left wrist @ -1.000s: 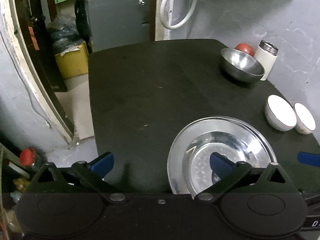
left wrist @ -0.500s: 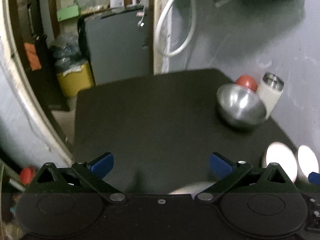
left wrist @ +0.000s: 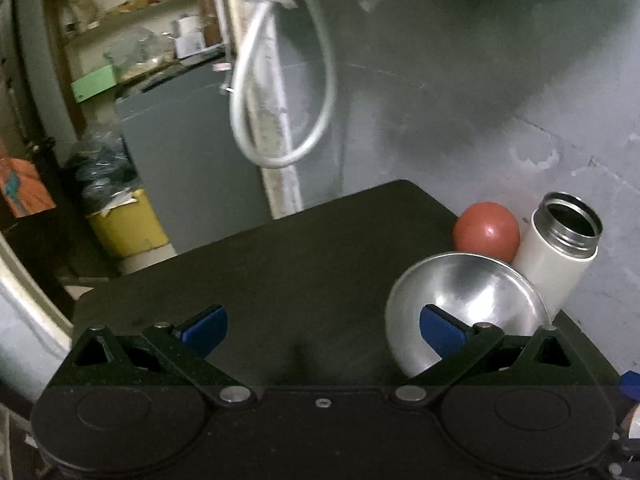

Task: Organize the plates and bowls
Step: 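Move both tools toward the steel bowl beside the white thermos, then close the left tool on the steel bowl rim while the right tool grips it too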

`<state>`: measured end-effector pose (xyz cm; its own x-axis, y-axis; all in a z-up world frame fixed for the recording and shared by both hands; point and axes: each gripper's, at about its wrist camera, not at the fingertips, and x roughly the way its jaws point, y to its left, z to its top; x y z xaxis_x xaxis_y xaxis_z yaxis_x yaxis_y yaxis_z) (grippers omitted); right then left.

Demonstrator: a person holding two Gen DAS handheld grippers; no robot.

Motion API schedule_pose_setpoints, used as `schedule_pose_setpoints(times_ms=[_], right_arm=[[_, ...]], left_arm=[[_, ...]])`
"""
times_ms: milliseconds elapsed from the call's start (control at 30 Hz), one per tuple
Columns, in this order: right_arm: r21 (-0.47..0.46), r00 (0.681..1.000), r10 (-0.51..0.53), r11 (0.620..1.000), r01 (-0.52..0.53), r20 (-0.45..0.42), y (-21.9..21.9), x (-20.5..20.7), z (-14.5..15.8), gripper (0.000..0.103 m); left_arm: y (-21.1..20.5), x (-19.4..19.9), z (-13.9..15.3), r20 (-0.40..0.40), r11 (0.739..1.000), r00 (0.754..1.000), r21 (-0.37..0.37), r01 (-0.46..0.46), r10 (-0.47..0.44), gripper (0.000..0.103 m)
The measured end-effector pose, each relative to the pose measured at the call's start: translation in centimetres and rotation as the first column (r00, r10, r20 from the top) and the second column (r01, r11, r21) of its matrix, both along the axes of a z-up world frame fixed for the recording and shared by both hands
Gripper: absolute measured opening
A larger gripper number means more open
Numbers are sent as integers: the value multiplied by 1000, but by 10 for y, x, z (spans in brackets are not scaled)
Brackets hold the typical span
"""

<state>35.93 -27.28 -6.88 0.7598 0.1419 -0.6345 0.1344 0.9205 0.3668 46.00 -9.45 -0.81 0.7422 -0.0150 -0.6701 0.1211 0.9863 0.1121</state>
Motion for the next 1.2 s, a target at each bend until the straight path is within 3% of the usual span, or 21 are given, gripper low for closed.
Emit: schedule_pose_setpoints(times_ms=[133,267,433,633,767,833,967,1033,1200], right_arm=[[-7,1000,14,1000,-14,-27,0,15,-10,100],[0,1000,29,1000,-29,-10,2,25,-11,96],[-10,999,50,999,-50,5,6,36,-6,89],[-8,998,56,998,-56,-15,8,42,-8,83],[3,998,61,998,-61,-25,9,42,-11,78],[12,997,67,998,-67,-21,10,42,-11,70],[33,994,105,994,-104,-18,10,47,-13,55],[41,991,129,991,-128,-23,11,52,-13,36],[42,988,150,988,-149,-19,13,46,-2,31]], left_arm=[[-11,20,-14,-39,1000,999,3,16,-16,102],[-9,27,-24,-69,999,997,-40,22,-25,101],[-1,27,-31,-98,995,995,-100,-12,2,93],[5,28,-36,-148,987,989,-159,-16,-7,69],[2,22,-41,-174,982,984,-189,-2,-31,45],[0,18,-43,-174,980,984,-201,5,-41,39],[-3,13,-44,-158,975,984,-214,53,-88,16],[-6,10,-43,-156,975,983,-210,66,-100,16],[-2,-4,-32,-144,977,985,-204,64,-95,15]])
